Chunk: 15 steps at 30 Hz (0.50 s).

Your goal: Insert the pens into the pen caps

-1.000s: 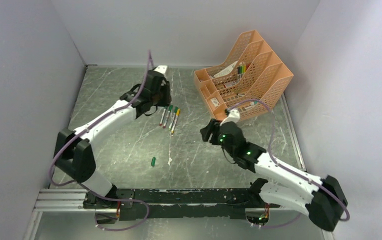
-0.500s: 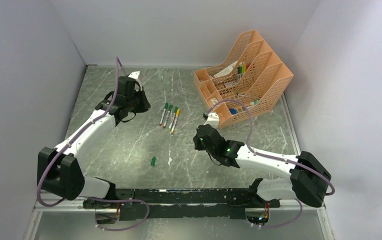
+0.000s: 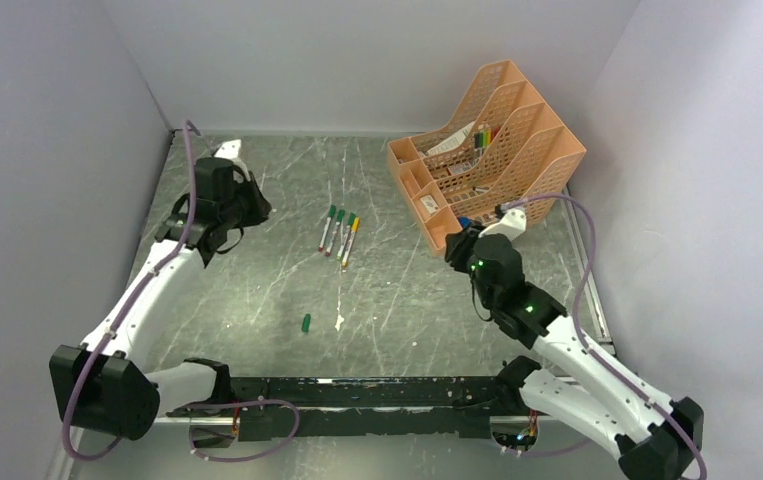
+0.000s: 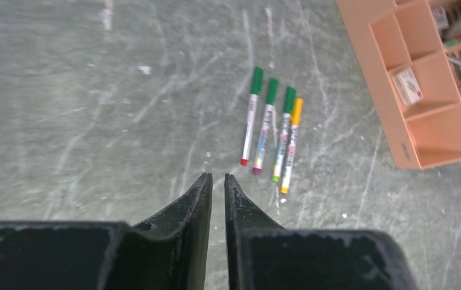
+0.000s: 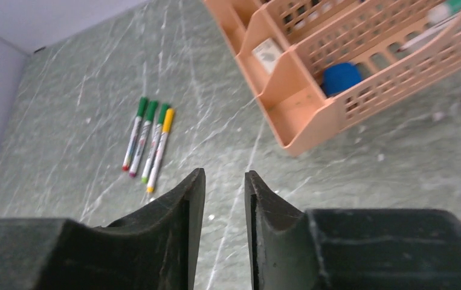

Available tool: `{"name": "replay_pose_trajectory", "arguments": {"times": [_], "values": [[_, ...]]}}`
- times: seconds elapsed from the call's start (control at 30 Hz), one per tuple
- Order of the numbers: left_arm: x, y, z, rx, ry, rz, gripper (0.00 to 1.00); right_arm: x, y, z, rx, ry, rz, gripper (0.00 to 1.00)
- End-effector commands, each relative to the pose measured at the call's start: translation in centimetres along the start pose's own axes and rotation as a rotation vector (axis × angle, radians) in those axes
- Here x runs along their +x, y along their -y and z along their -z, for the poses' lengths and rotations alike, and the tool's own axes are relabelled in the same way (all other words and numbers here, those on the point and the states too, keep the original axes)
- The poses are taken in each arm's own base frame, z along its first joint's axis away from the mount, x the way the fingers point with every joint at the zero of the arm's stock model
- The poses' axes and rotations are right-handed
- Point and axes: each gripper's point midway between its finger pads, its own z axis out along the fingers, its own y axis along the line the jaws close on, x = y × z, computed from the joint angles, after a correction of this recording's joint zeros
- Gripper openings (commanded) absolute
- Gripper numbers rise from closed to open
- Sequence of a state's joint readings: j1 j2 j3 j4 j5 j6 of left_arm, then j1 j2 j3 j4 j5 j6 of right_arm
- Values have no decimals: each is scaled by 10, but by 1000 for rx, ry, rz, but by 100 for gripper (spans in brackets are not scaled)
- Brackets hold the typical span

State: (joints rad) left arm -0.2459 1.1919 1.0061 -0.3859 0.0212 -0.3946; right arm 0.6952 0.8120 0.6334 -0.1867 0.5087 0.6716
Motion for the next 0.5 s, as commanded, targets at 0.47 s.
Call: {"name": "replay_pose_trajectory", "arguments": {"times": [0.47], "values": [[-21, -114, -11, -240, -4, 381, 36, -11, 138, -19, 378, -138, 80, 70]]}}
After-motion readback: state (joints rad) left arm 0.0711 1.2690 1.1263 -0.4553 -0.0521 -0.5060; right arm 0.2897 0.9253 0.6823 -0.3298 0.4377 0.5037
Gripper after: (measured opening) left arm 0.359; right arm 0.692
